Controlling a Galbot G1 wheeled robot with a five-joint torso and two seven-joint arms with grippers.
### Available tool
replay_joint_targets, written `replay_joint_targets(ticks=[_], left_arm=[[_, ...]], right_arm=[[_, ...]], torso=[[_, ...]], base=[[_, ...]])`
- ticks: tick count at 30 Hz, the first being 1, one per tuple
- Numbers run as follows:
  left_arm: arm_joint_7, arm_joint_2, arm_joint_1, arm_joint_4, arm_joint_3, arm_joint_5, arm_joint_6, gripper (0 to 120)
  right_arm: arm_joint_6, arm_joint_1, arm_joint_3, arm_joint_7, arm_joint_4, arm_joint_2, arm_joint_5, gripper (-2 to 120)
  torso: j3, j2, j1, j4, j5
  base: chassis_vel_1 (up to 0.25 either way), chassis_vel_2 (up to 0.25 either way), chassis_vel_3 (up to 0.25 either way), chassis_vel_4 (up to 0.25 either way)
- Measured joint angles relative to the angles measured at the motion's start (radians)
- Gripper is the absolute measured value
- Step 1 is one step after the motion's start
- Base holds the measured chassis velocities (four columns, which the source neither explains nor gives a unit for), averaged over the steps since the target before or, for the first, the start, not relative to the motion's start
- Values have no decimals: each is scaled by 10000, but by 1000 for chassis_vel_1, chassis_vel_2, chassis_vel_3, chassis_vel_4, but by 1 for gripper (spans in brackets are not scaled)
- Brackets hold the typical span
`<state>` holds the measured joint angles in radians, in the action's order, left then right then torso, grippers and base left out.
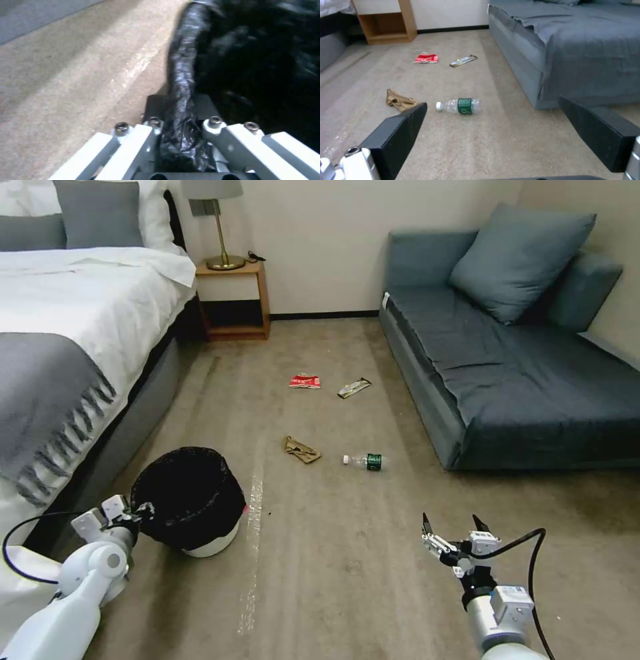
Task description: Pick up the trash bin, then pick up the garbage on the floor and place it into the trash bin.
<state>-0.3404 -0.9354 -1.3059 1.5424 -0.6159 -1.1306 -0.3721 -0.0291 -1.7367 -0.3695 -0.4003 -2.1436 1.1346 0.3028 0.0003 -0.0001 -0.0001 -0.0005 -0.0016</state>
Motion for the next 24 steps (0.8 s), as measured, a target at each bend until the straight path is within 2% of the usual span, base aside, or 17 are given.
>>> replay_joint_targets(ticks=[6, 11, 14, 16, 18, 24], left_arm=[[159, -84, -349, 210, -314, 485, 233, 7], [129, -209, -758, 797, -693, 1114, 607, 7], [86, -224, -899, 1069, -812, 1522, 775, 7], [35, -245, -1019, 1383, -927, 1974, 1007, 6], [-41, -298, -1153, 1792, -1017, 2458, 1249, 5], [-181, -435, -1376, 2468, -1158, 3133, 1643, 5]], right_arm=[[3, -26, 0, -8, -100, -62, 49, 100], [203, -216, 63, 3, -180, -65, 33, 100], [306, -274, 109, 14, -228, -57, 20, 100], [370, -297, 159, 24, -281, -48, 18, 100], [406, -300, 205, 38, -344, -45, 18, 100], [409, -281, 262, 51, -383, -65, 23, 100]], torso=[[3, -2, 1, 0, -10], [9, -6, 3, -7, -33], [7, -6, 3, -7, -23], [4, -6, 3, -1, 3], [2, -6, 3, 8, 3], [-1, -5, 3, 2, 16]], base=[[0, 0, 0, 0], [0, 0, 0, 0], [0, 0, 0, 0], [0, 0, 0, 0], [0, 0, 0, 0], [0, 0, 0, 0]])
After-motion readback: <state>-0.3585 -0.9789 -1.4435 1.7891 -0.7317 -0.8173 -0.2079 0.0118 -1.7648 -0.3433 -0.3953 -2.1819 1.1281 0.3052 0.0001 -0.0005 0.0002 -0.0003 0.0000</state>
